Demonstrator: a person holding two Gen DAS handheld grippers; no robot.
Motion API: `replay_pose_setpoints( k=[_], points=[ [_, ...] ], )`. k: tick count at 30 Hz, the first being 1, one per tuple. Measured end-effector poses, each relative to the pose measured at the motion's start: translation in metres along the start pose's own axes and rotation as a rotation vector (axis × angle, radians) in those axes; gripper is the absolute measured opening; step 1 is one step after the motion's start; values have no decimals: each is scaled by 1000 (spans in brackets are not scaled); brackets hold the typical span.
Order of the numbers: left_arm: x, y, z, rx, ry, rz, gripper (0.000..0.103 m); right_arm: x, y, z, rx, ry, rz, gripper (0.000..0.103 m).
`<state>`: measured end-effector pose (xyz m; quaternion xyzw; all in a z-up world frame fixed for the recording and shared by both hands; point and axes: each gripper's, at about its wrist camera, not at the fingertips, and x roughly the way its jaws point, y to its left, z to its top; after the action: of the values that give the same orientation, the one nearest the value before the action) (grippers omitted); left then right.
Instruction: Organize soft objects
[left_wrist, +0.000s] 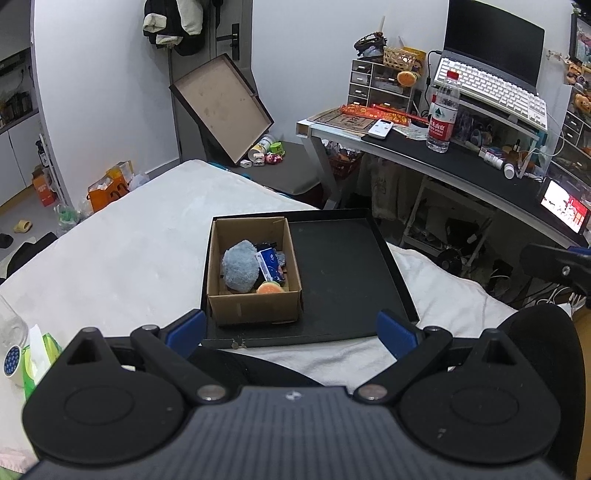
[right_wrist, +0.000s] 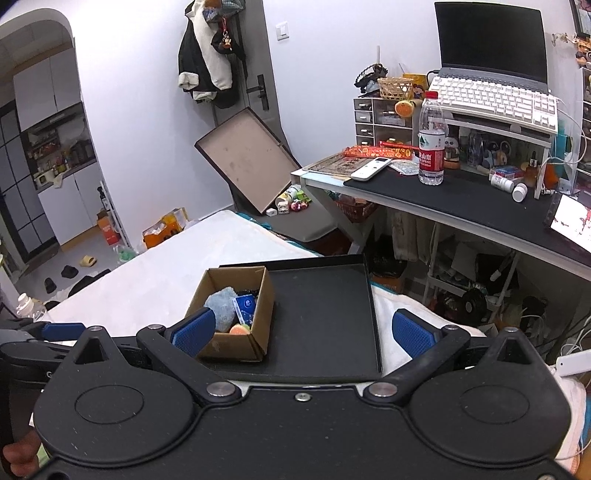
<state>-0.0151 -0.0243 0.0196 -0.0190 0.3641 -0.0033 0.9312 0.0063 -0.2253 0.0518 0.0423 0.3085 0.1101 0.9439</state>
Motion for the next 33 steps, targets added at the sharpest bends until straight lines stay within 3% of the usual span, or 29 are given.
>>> replay_pose_setpoints(
  k=[33],
  points=[
    [5,1,-9,-6,31,12,98,12,-5,-13,37,81,-24,103]
  ],
)
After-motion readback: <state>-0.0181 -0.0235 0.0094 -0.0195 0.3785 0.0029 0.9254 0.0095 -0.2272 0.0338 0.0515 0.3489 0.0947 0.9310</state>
